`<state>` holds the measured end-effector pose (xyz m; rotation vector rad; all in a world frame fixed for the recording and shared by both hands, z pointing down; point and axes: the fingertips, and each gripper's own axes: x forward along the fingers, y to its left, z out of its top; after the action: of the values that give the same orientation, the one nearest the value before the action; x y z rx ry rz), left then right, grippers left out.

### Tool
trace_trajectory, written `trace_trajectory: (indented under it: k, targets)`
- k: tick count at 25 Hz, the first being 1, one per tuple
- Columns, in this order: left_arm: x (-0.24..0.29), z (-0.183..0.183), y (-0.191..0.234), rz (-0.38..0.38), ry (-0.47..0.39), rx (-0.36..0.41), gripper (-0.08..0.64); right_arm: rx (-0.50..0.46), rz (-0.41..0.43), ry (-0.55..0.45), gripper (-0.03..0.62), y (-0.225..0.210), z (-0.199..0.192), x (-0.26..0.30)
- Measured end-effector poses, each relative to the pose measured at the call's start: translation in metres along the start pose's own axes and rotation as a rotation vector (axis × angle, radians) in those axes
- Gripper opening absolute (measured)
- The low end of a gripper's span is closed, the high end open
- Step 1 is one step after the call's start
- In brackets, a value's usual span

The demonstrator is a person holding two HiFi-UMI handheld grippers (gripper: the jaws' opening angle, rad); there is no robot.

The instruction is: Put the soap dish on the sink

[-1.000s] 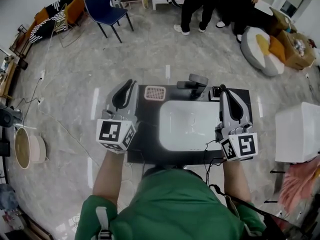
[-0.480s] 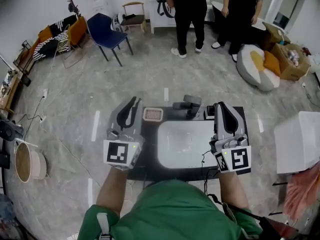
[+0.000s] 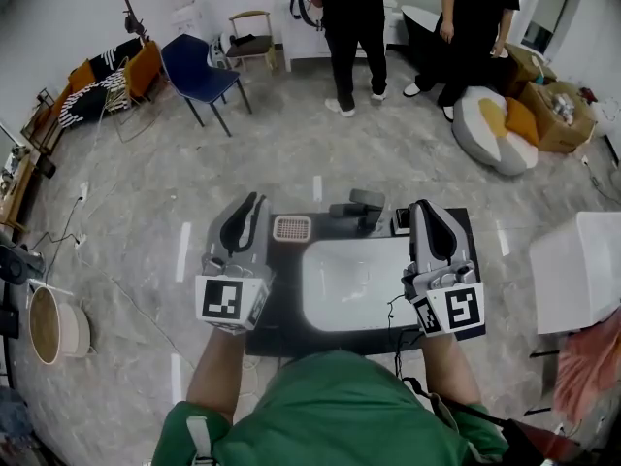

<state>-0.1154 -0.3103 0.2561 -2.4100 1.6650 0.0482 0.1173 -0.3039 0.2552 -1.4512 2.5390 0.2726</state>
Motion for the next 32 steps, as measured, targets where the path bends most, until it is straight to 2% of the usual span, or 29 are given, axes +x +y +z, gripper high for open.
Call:
trace_trajectory:
  k: [7, 12, 17, 32]
  targets:
    - [-0.0004, -0.0063, 0.0060, -0.003, 0.010, 0.028, 0.048, 0.009, 0.001, 0.003, 0.008, 0.0000, -0.0016, 0.0040]
    - [0.0006, -0.0018, 0.0076, 0.005, 0.006, -0.001, 0.048, 0.006, 0.003, 0.003, 0.008, 0.0021, -0.0004, 0.0063]
    - [-0.0024, -0.0031, 0.0089, 0.000, 0.008, 0.017, 0.048, 0.002, 0.005, 0.003, 0.008, 0.0048, 0.0019, 0.0052]
    - [-0.0048, -0.0067, 0.0110, 0.005, 0.014, 0.003, 0.048, 0.016, 0.012, 0.002, 0.008, 0.0082, 0.0002, 0.0049]
